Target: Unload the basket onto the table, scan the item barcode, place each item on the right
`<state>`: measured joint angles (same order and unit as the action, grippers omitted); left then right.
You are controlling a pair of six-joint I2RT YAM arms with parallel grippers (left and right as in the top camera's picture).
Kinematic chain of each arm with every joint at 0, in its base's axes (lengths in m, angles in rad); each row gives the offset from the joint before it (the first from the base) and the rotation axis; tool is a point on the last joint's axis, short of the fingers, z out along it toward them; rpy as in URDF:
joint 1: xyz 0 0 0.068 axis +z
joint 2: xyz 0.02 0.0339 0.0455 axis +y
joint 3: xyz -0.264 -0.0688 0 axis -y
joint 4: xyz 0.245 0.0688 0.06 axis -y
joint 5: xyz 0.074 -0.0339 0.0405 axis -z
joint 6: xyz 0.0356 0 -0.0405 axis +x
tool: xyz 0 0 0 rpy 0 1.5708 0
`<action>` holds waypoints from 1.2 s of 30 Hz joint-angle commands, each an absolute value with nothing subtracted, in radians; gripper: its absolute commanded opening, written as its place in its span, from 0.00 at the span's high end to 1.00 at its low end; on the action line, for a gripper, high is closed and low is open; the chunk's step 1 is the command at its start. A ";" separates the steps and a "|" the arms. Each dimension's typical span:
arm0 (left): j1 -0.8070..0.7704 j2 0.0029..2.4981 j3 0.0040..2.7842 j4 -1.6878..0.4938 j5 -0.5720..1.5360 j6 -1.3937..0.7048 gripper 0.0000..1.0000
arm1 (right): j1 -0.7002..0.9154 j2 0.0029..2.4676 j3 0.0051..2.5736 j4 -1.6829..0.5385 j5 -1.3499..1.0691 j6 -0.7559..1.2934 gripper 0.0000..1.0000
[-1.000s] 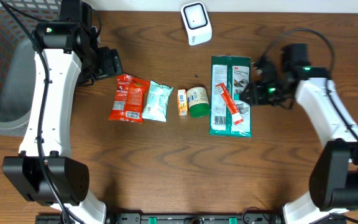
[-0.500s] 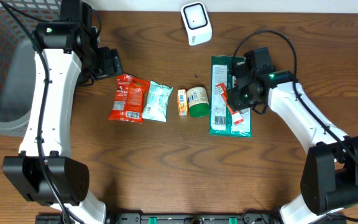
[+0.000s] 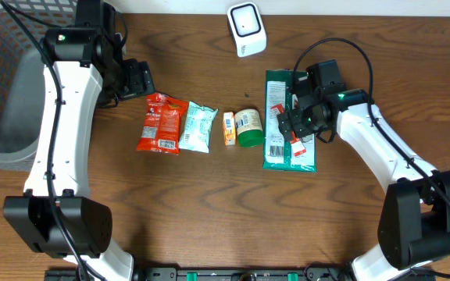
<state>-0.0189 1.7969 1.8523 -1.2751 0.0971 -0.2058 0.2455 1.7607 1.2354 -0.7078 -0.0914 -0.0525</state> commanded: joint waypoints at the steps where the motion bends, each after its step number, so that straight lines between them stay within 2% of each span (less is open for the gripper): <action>1: -0.017 1.799 1.851 -1.277 0.078 -0.204 0.12 | 0.250 1.775 1.230 -0.687 -0.096 0.081 0.01; 17: -0.017 1.799 1.851 -1.277 0.078 -0.204 0.12 | 0.237 1.772 1.233 -0.701 -0.125 0.128 0.01; 30: -0.017 1.799 1.851 -1.278 0.077 -0.204 0.12 | 0.226 1.756 1.473 -1.072 -0.125 0.126 0.01; 36: -0.017 1.799 1.851 -1.277 0.078 -0.204 0.12 | 0.226 1.756 1.569 -1.172 -0.141 0.126 0.01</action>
